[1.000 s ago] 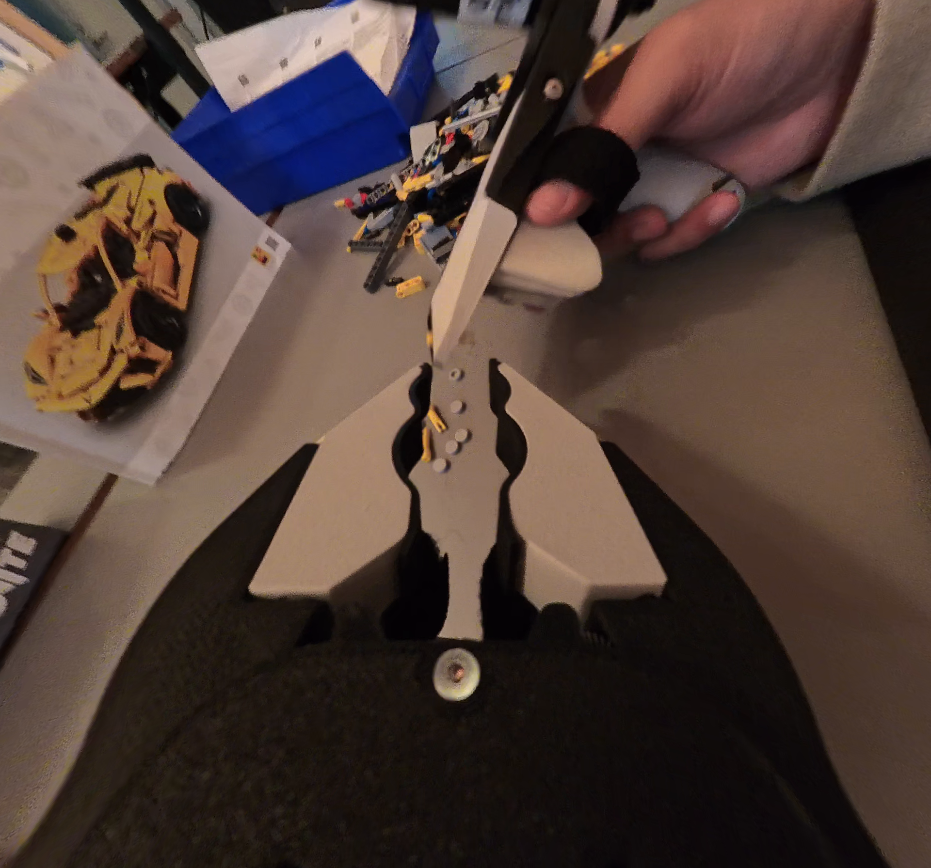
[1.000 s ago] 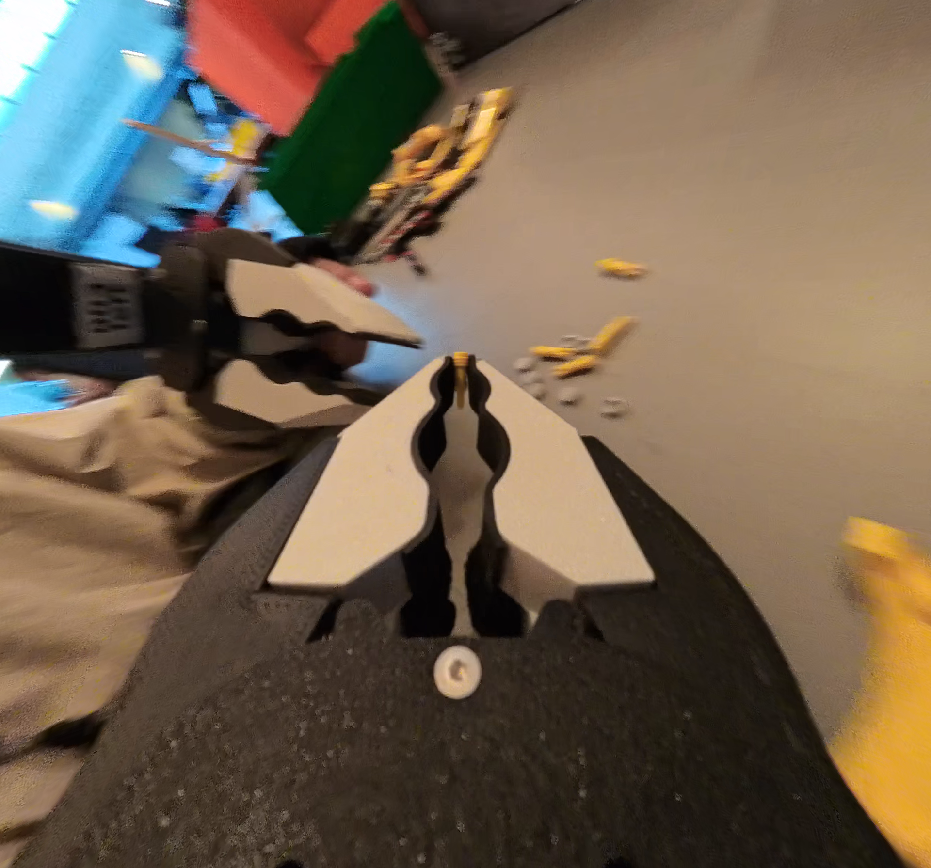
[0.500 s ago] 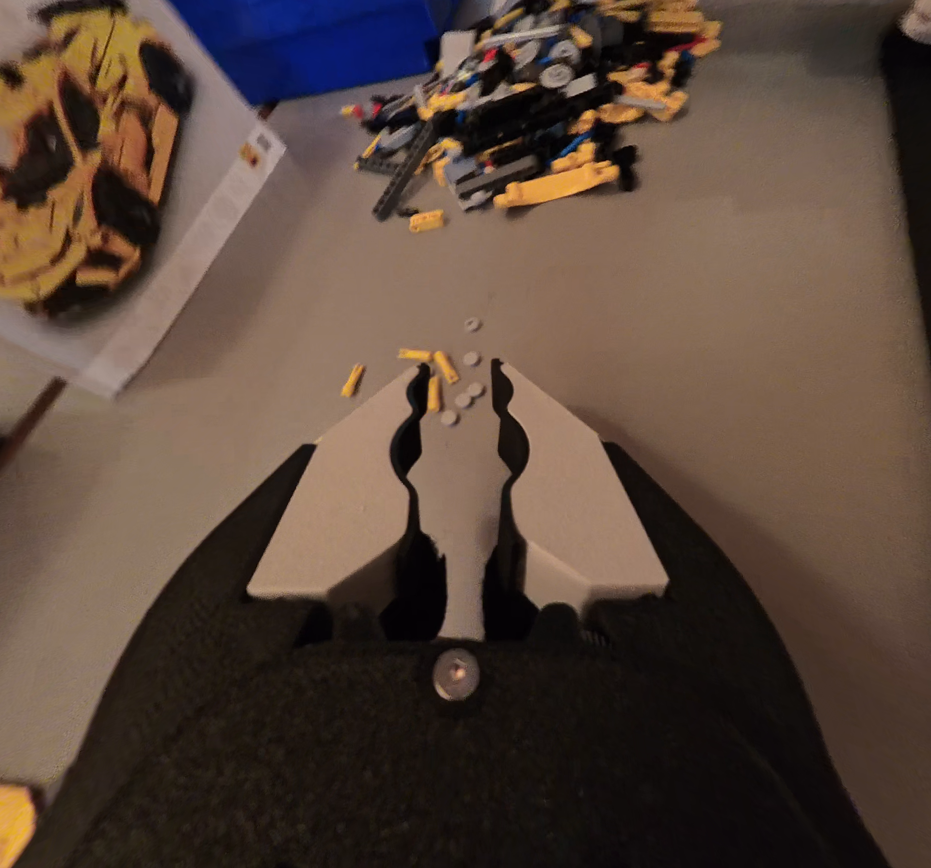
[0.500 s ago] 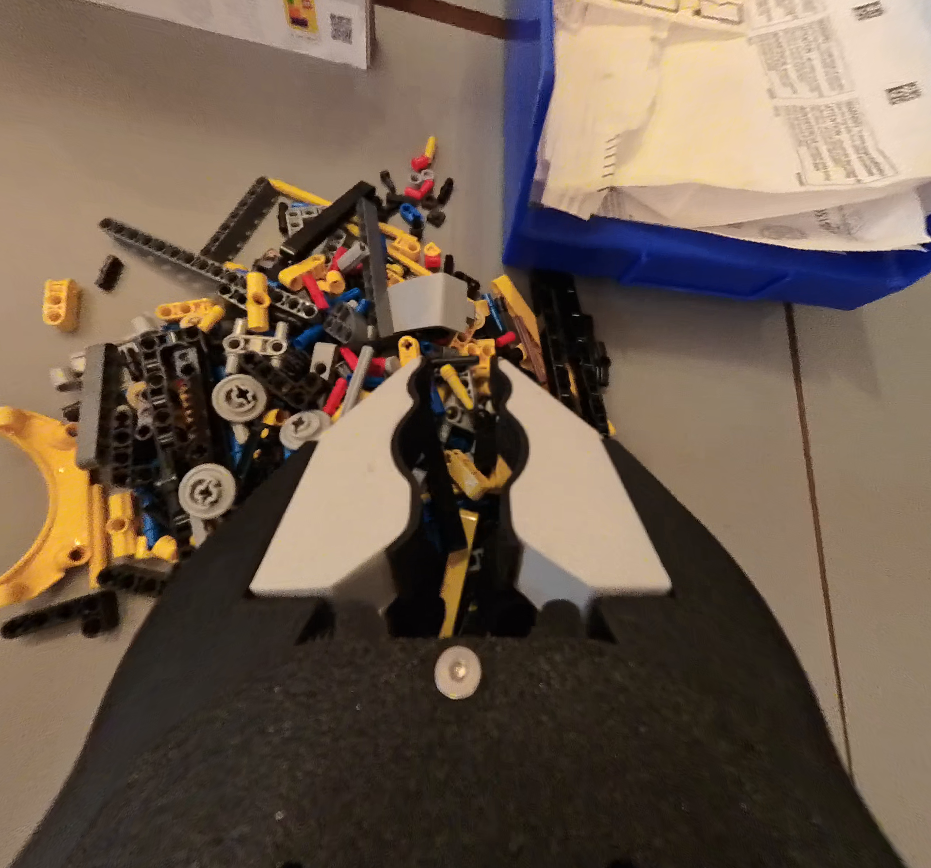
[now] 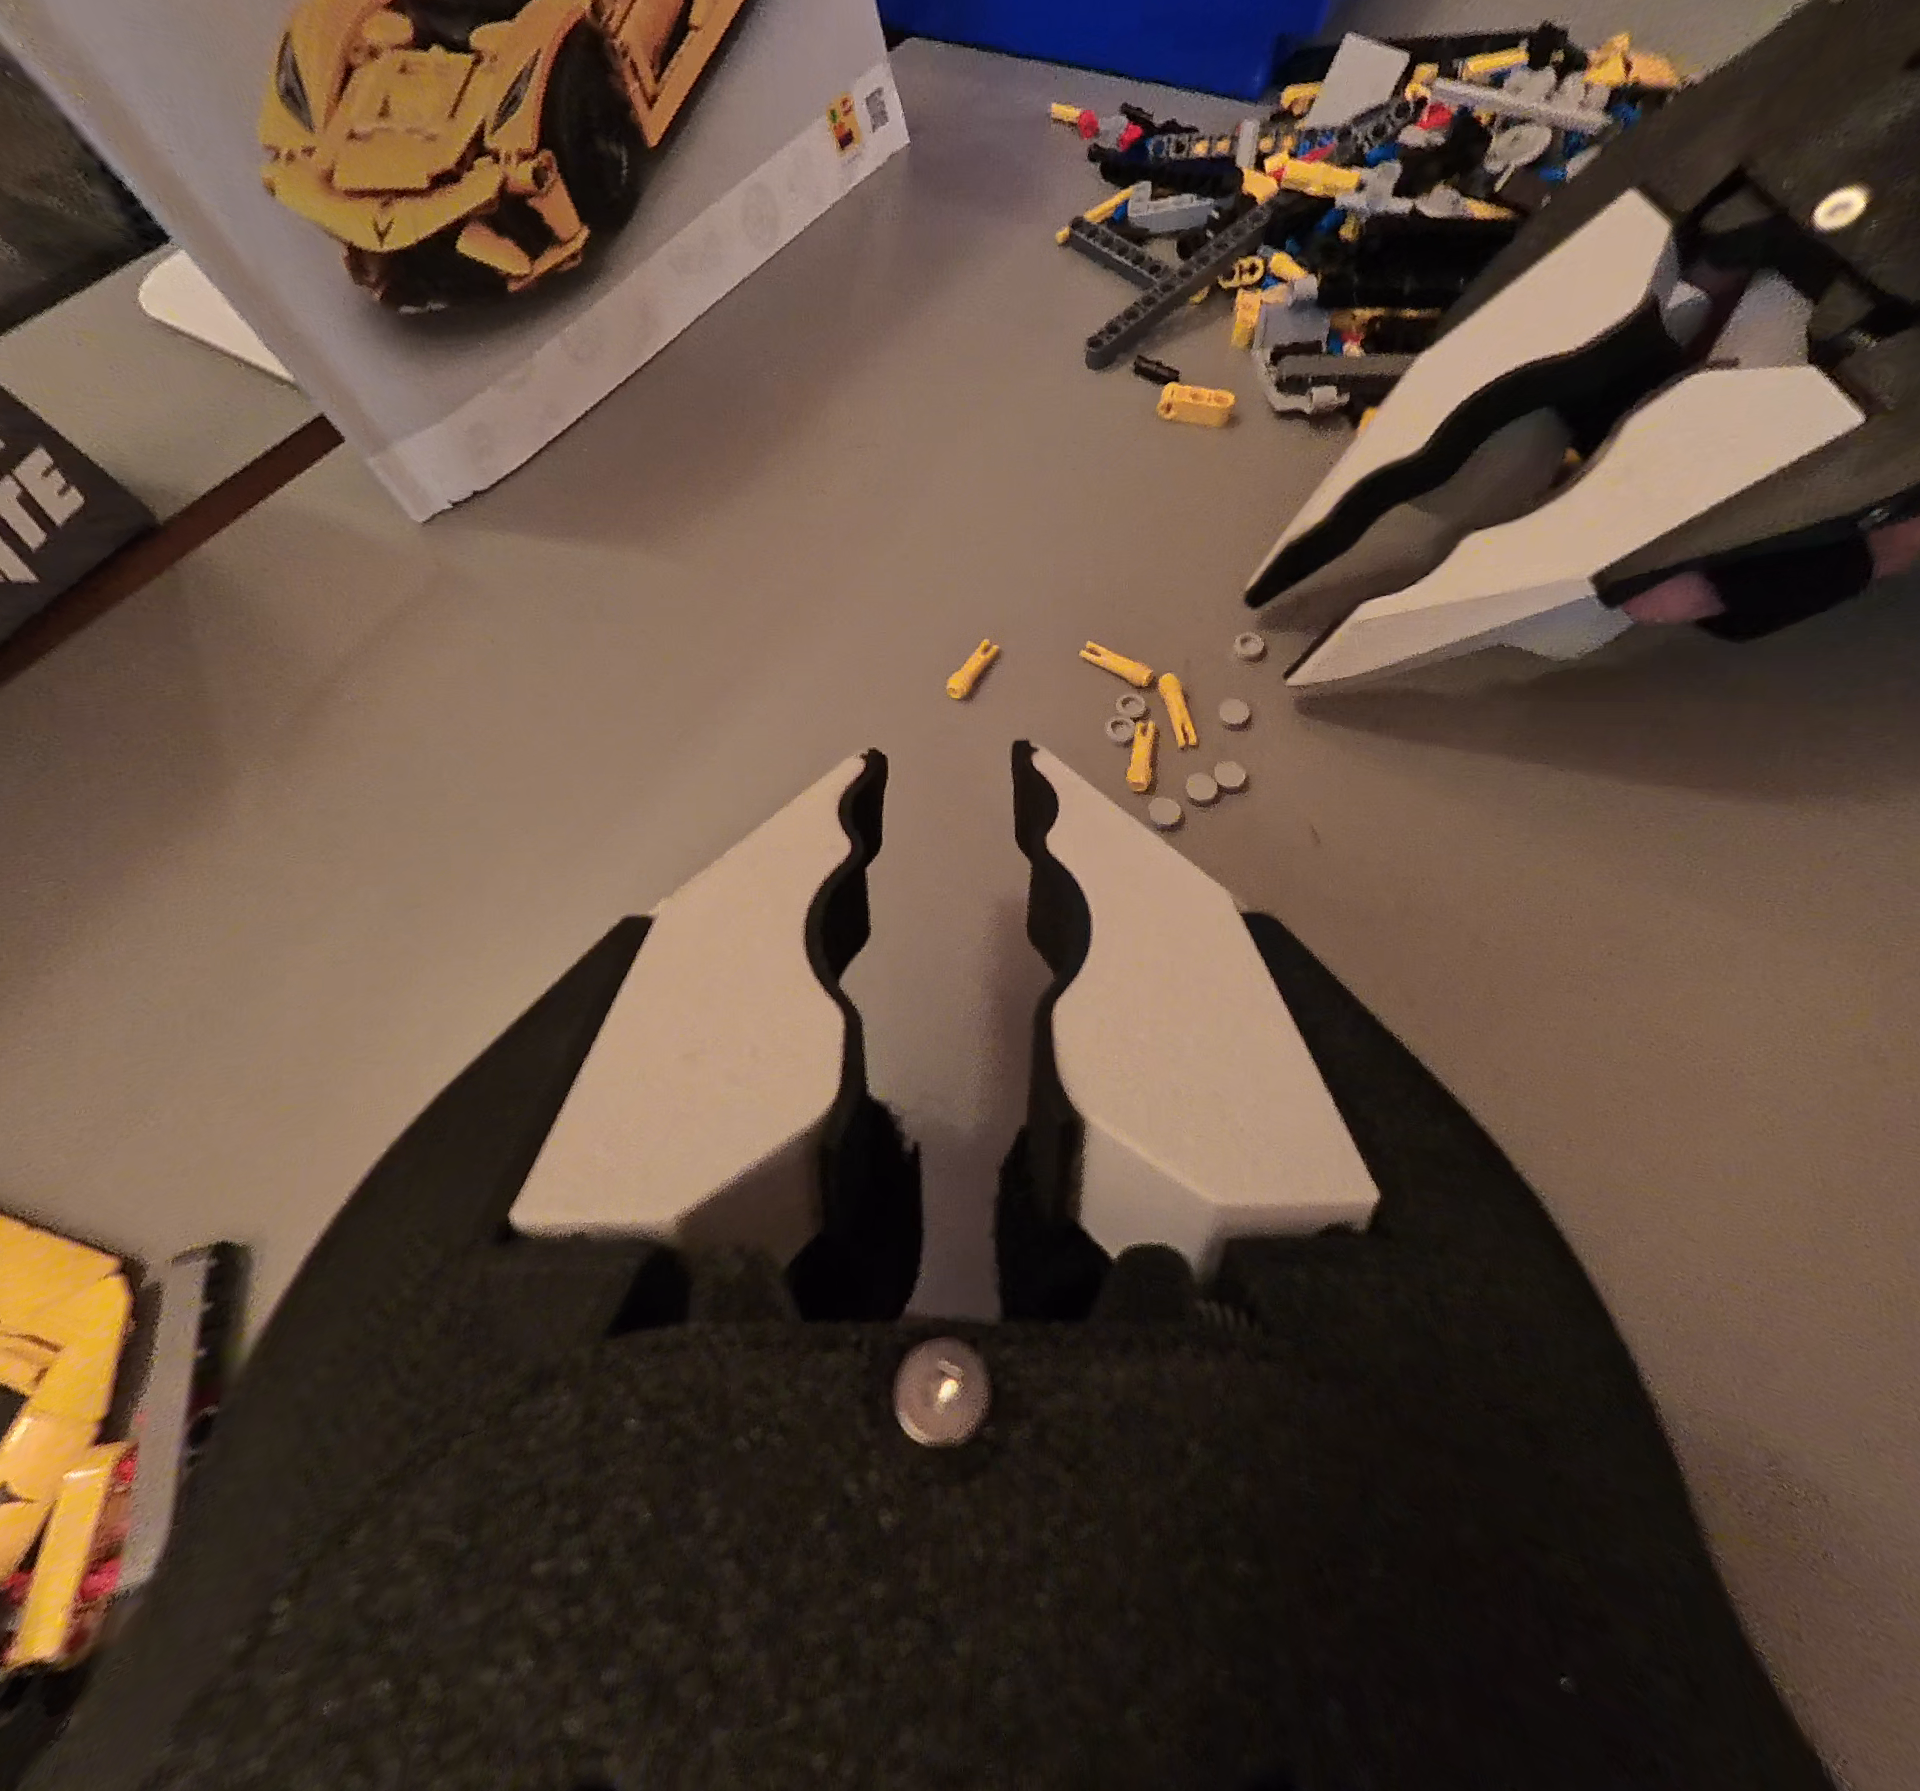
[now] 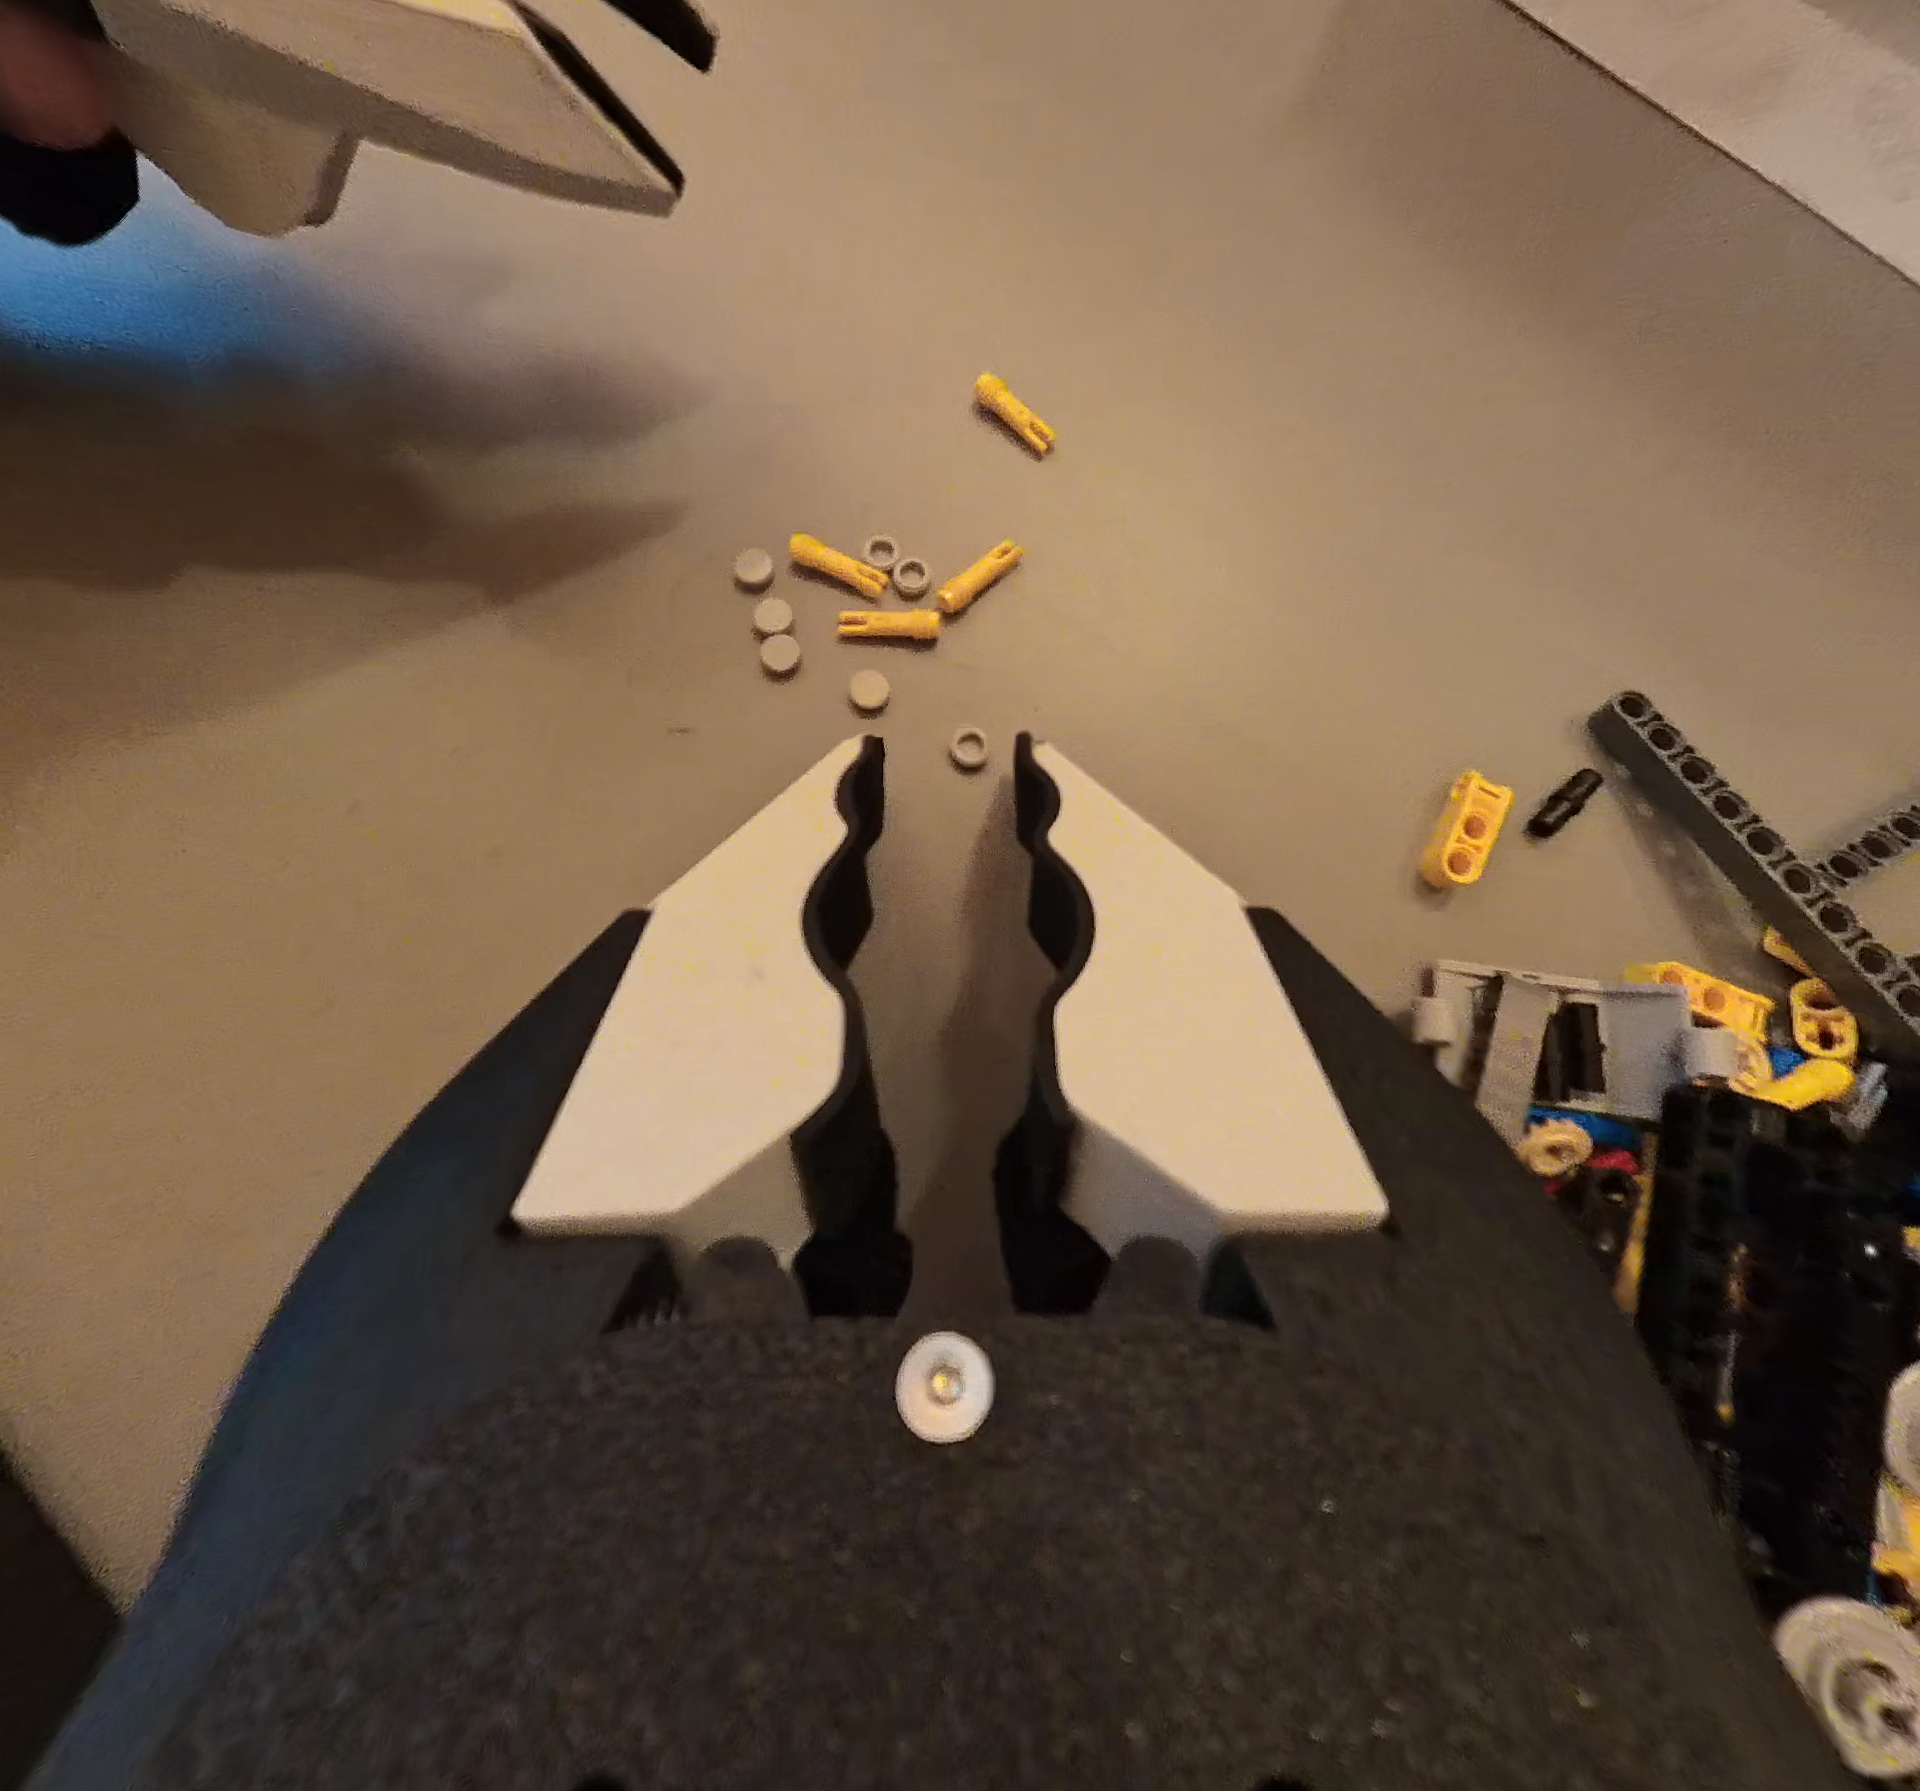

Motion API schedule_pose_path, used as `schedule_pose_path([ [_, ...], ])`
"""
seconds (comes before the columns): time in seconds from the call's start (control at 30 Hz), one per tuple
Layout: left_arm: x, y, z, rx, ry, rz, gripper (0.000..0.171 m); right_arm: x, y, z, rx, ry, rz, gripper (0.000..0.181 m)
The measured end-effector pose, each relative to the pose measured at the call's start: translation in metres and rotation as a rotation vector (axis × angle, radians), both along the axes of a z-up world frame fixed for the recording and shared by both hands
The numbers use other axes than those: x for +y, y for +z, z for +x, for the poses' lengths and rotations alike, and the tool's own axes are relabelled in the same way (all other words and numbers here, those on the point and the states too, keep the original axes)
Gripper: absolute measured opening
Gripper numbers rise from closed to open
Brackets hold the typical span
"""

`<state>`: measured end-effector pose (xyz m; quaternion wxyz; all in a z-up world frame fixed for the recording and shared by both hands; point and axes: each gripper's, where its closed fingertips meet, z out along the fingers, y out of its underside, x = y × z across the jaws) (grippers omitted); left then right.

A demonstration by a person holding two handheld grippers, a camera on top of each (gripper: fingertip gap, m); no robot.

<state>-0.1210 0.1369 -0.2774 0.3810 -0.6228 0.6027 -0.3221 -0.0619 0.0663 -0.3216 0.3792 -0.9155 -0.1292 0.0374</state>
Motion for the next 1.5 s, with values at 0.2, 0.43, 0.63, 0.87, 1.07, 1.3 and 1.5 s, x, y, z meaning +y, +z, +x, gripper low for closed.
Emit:
schedule_pose_path([
  [0.2, -0.010, 0.002, 0.003, -0.010, -0.030, -0.033, 0.025, 0.002, -0.006, 0.005, -0.042, -0.017, -0.017, 0.006],
  [0.43, 0.004, 0.012, -0.003, -0.055, 0.016, -0.088, 0.024, -0.034, 0.060, 0.143, -0.180, -0.386, 0.127, 0.006],
  [0.63, 0.003, 0.005, -0.002, -0.030, 0.012, -0.094, 0.025, -0.079, 0.043, 0.217, -0.127, -0.533, 0.019, 0.006],
  [0.87, -0.002, 0.004, -0.001, -0.021, -0.008, -0.082, 0.025, -0.057, 0.056, 0.173, -0.126, -0.428, 0.108, 0.015],
  [1.07, 0.001, -0.002, -0.002, 0.002, 0.003, -0.088, 0.025, 0.002, 0.013, 0.008, 0.142, -0.083, 0.022, 0.030],
  [1.3, -0.003, -0.002, -0.001, 0.007, -0.012, -0.070, 0.024, 0.011, -0.006, -0.019, 0.019, -0.016, -0.007, 0.020],
  [1.5, -0.004, -0.002, -0.001, 0.010, -0.013, -0.068, 0.024, 0.009, 0.005, 0.001, -0.092, -0.051, 0.032, 0.006],
])
